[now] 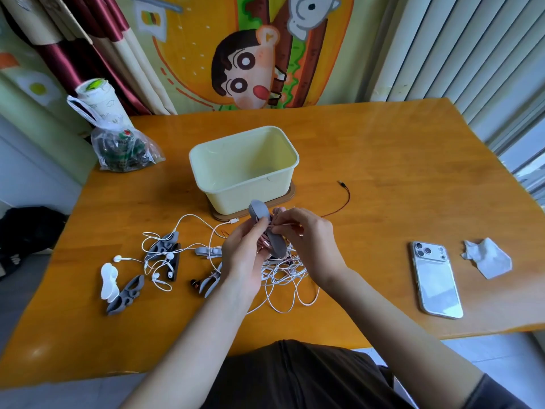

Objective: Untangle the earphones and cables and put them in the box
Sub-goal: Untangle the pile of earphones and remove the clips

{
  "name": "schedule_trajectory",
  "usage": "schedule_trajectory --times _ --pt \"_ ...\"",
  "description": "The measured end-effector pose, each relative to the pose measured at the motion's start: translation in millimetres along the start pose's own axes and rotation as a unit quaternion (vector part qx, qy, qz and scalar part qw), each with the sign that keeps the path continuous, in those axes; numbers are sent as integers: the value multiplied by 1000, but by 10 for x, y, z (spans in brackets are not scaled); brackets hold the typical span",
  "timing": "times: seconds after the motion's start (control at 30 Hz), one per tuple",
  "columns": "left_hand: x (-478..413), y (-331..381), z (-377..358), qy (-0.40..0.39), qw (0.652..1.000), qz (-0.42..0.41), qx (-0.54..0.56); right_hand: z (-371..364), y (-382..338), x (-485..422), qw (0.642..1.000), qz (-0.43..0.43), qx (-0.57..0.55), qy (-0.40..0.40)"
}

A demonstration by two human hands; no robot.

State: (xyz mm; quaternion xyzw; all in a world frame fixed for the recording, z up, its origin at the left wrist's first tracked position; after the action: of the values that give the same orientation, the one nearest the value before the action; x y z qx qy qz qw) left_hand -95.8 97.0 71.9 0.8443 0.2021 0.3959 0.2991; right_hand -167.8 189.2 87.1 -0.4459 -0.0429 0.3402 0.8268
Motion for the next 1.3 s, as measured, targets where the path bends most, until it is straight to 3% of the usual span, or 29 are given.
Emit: schedule_trajectory --times 0.2,0.5,0.7,0.93,1.07,1.23,1.3 --pt "40 34 -14 -66 996 -43 -27 60 -28 -44 998 -55 -23 -10" --pt "63 119 -38 -105 991 -49 -74 111 -22 -80 985 -113 -128 -4" --pt "40 117 -3 -104 990 -53 -81 73 12 -111 990 -108 -74 -49" --pt "21 116 -37 -134 991 14 9 135 -148 -76 996 -49 -71 38" --pt "4 151 -59 -122 992 7 -21 188 -122 -55 987 -66 -105 102" --pt "5 161 -48 -111 991 -4 -69 182 -37 -62 983 -120 -128 55" --pt "25 162 -60 -106 992 -10 -62 168 -9 -88 964 -173 -199 20"
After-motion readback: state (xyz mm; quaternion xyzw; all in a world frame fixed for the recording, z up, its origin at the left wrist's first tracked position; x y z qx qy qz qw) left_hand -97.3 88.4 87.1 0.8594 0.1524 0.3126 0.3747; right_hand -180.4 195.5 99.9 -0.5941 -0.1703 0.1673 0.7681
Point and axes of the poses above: each hand's wrist, its own x-axis away from the middle knuckle, its own z-axis out of the back of the hand, y = z × x, the point moved 3 cm from there along -x, towards the middle knuckle, and after that the axes turned 10 degrees about x, right-handed, at the moved point
